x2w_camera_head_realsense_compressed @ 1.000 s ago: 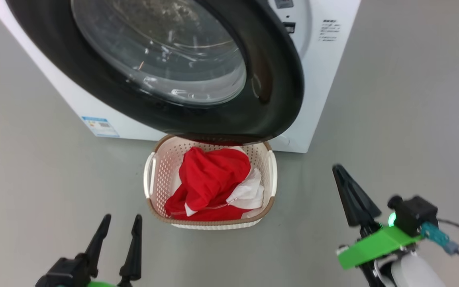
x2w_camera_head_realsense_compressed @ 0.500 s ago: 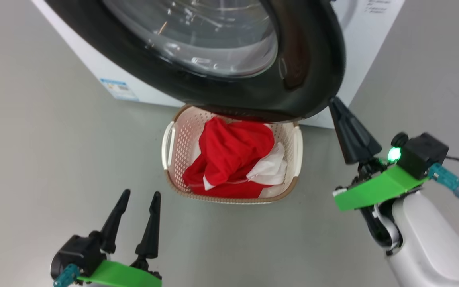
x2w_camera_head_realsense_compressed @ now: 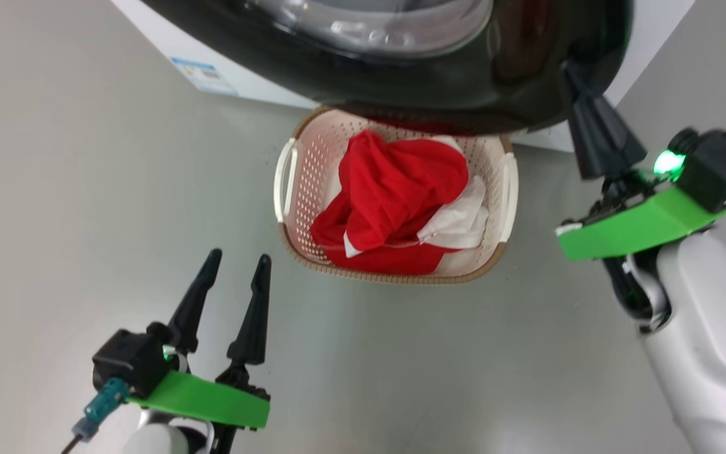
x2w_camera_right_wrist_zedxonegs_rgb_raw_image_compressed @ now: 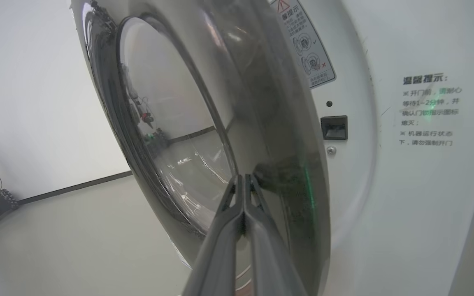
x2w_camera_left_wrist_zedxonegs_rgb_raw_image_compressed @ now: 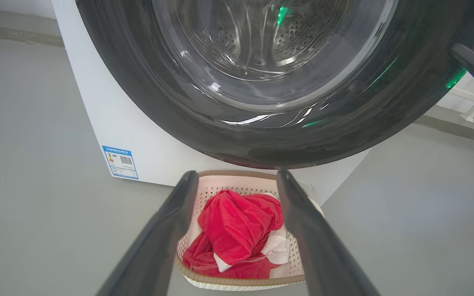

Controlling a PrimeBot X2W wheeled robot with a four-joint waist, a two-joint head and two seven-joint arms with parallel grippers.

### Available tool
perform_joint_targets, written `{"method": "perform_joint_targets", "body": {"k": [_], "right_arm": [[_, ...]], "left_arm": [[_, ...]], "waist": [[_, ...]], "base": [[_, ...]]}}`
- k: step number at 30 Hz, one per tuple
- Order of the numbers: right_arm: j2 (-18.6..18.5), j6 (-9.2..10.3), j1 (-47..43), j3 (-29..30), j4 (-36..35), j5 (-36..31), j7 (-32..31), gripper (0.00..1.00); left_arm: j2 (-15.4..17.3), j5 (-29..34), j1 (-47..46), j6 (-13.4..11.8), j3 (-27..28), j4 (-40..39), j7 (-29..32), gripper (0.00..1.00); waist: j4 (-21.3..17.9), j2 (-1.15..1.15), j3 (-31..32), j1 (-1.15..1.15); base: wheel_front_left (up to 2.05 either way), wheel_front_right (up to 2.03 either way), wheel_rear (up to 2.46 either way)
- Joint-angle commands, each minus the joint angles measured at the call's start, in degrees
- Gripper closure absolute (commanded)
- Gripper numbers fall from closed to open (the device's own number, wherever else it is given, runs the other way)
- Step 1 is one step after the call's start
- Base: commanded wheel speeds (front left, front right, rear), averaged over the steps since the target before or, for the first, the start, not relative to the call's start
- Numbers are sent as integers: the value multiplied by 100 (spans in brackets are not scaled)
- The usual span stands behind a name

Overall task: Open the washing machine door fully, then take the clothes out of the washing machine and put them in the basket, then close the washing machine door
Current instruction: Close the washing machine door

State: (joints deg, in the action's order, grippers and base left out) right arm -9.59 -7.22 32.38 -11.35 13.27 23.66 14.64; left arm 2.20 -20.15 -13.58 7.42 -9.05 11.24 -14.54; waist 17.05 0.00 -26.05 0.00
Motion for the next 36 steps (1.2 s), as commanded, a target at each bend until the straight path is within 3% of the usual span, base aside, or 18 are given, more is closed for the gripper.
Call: {"method": "perform_joint_targets", "body": {"k": [1, 19, 36], "right_arm": [[-8, -26, 144, -9, -113, -1, 36, 100], [-254, -26, 1296, 305, 101, 2, 36, 100], [-269, -26, 1286, 256, 178, 50, 36, 100]], "left_arm": [[68, -78, -123, -40, 158, -157, -46, 0], [68, -343, -601, -112, -189, -371, -46, 0], [68, -306, -652, -100, -139, -329, -46, 0]], "waist": [[110, 0, -254, 0], [391, 0, -851, 0], [320, 0, -838, 0]], "base": [[0, 0, 0], [0, 0, 0], [0, 0, 0]]}}
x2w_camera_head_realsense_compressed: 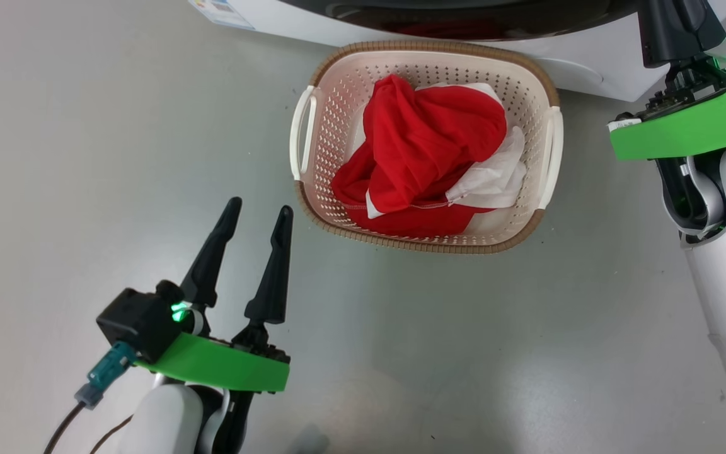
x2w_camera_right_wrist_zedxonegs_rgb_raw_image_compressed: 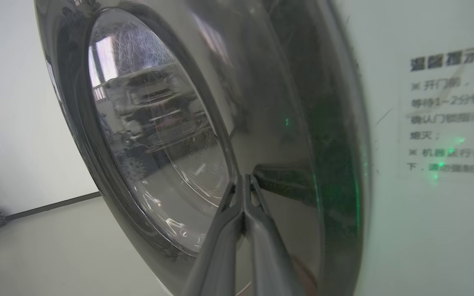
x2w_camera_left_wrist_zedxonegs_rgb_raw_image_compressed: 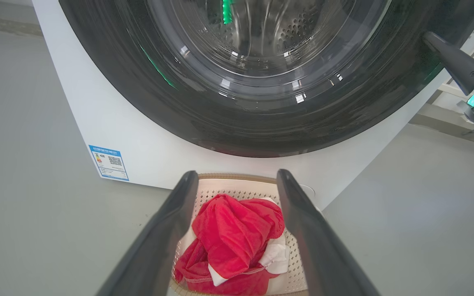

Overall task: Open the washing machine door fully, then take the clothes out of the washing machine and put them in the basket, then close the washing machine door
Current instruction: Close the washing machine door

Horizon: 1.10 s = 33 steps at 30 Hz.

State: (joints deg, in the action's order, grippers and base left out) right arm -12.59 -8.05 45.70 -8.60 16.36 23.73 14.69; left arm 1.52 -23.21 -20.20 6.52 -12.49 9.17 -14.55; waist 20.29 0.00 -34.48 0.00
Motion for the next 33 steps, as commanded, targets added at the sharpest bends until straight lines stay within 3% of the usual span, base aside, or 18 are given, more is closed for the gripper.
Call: {"method": "perform_joint_targets", "body": {"k": [1, 12, 13, 14, 17, 19, 20, 21, 33], "right_arm": [[38, 56, -91, -42, -134, 44, 31, 100], [164, 56, -818, -233, -159, 88, 31, 100], [178, 56, -883, -245, -165, 90, 31, 96], [193, 56, -948, -249, -171, 96, 31, 86], [232, 56, -1154, -243, -197, 111, 31, 71], [253, 56, -1303, -233, -224, 114, 31, 38], [262, 56, -1382, -232, -236, 112, 31, 13], [270, 56, -1460, -233, -242, 113, 31, 0], [345, 56, -2492, -13, -278, 124, 31, 0]], "left_arm": [[136, 2, 16, -9, 213, -114, -45, 0], [136, 131, 148, 15, 422, 22, -45, 0], [136, 150, 162, 19, 451, 38, -45, 0], [136, 170, 175, 24, 480, 55, -45, 0], [136, 239, 221, 41, 558, 103, -45, 0], [136, 283, 258, 52, 605, 126, -45, 0], [136, 306, 280, 57, 629, 135, -45, 0], [136, 328, 304, 62, 657, 144, -45, 0], [136, 583, 612, 93, 945, 240, -45, 0]], "waist": [[-15, 0, 21, 0], [-219, 0, 352, 0], [-246, 0, 390, 0], [-275, 0, 430, 0], [-355, 0, 559, 0], [-409, 0, 646, 0], [-438, 0, 693, 0], [-470, 0, 734, 0], [-800, 0, 1254, 0]], "base": [[0, 0, 0], [0, 0, 0], [0, 0, 0], [0, 0, 0], [0, 0, 0], [0, 0, 0], [0, 0, 0], [0, 0, 0], [0, 0, 0]]}}
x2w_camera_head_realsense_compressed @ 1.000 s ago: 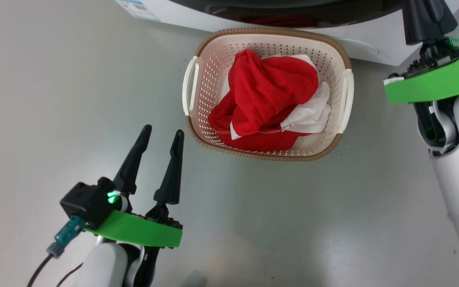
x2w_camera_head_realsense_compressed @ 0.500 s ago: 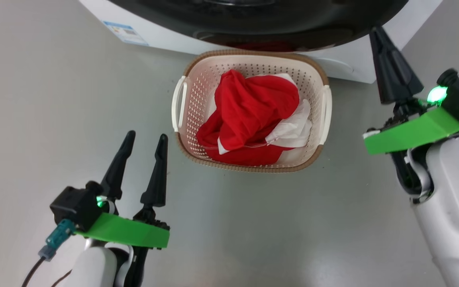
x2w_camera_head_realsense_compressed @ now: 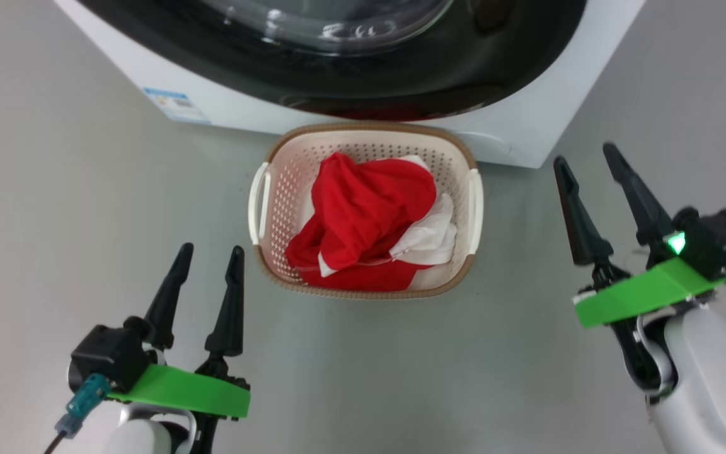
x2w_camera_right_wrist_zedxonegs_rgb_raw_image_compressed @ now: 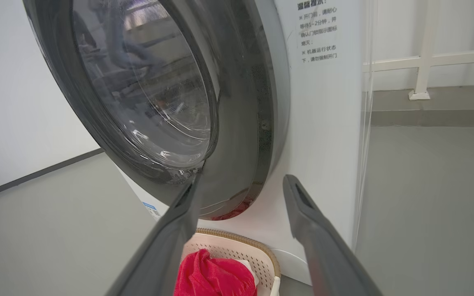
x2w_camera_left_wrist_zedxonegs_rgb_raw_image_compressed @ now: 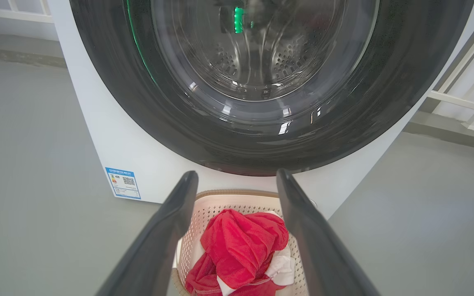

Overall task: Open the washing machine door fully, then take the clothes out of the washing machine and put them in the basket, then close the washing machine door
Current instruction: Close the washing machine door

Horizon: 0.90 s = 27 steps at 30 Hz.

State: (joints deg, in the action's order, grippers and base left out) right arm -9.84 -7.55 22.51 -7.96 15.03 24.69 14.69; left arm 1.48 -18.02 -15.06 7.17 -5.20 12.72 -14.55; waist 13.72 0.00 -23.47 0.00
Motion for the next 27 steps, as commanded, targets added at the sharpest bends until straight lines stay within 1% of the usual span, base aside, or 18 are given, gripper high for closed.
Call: {"method": "perform_joint_targets", "body": {"k": [1, 15, 27], "right_arm": [[87, 6, -257, -38, -145, 23, 31, 0], [262, 6, -1130, 386, -234, -28, 31, 0], [394, 6, -1769, 650, -280, -58, 31, 0]], "left_arm": [[140, 79, 125, 29, 227, -115, -45, 0], [140, 246, 408, 31, 289, -177, -45, 0], [140, 410, 675, 31, 461, -179, -45, 0]], "waist": [[-174, 0, 190, 0], [-530, 0, 567, 0], [-859, 0, 883, 0]], "base": [[0, 0, 0], [0, 0, 0], [0, 0, 0]]}}
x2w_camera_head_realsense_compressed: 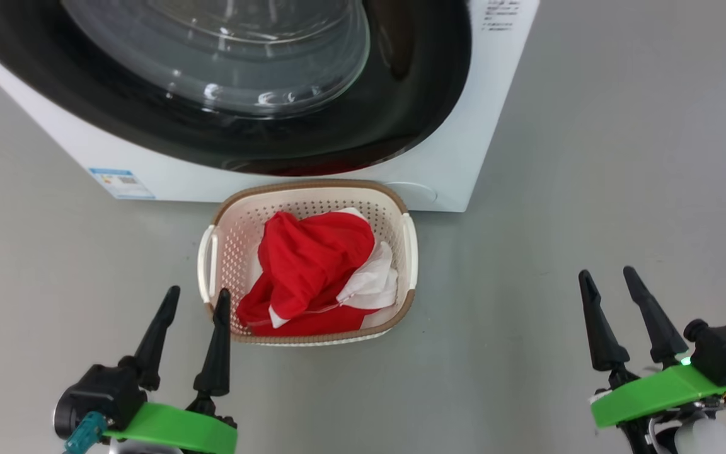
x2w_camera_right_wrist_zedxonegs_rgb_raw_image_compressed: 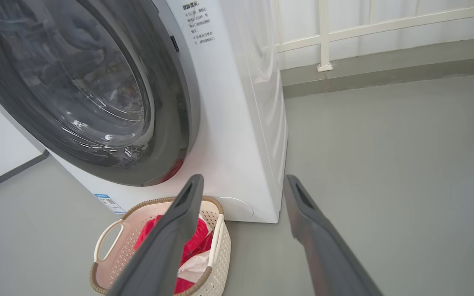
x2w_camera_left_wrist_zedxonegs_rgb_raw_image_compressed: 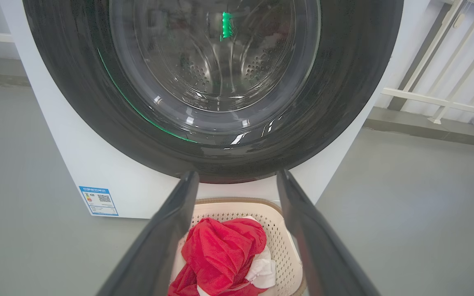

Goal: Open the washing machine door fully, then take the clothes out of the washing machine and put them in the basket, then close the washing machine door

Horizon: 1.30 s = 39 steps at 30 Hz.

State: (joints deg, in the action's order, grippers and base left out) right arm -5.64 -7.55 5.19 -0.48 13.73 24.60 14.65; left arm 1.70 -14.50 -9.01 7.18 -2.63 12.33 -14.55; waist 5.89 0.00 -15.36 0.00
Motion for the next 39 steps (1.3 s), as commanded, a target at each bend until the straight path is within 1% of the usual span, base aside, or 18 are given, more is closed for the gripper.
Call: {"method": "perform_joint_targets", "body": {"k": [1, 16, 32, 36, 37, 39], "right_arm": [[-16, 6, -80, -85, -153, -53, 35, 0], [51, 6, -548, 118, -257, -68, 35, 0], [124, 6, -603, 131, -277, -76, 35, 0], [130, 6, -620, 125, -279, -80, 35, 0], [184, 0, -620, 245, -126, -15, -1, 100], [208, 0, -620, 224, -30, -3, -2, 100]], "left_arm": [[118, 85, 88, 30, 207, -132, -45, 0], [146, 121, 303, 31, 213, -211, -45, 0], [153, 20, 361, 31, 197, -220, -45, 0], [152, -87, 390, 31, 170, -202, -45, 0], [72, -85, 331, 1, 2, -72, 1, 100], [48, -95, 336, -8, -20, 31, 15, 100]], "waist": [[-104, 0, 95, 0], [-319, 0, 300, 0], [-310, 0, 335, 0], [-304, 0, 363, 0], [-305, 0, 363, 0], [-304, 0, 368, 0]], "base": [[0, 0, 0], [0, 0, 0], [0, 0, 0], [0, 0, 0], [0, 0, 0], [0, 0, 0]]}}
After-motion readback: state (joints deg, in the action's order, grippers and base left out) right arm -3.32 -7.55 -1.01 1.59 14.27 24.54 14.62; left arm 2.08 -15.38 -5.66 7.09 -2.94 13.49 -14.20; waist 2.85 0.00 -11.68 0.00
